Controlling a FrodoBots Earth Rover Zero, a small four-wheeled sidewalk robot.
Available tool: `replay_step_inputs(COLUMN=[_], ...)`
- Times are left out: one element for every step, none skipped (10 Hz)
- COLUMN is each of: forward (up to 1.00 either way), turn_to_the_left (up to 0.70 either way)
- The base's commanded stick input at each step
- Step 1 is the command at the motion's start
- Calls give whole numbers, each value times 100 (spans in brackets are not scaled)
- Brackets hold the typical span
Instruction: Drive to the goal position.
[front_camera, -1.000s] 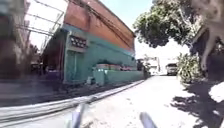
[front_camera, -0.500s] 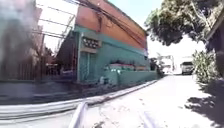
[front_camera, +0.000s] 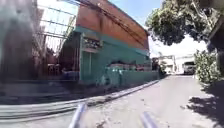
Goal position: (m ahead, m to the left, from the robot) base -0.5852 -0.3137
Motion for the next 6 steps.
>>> replay_step_inputs(forward=[0,0,0,0,0,0], turn_to_the_left=[-100,-100,-100,-100,-100,-100])
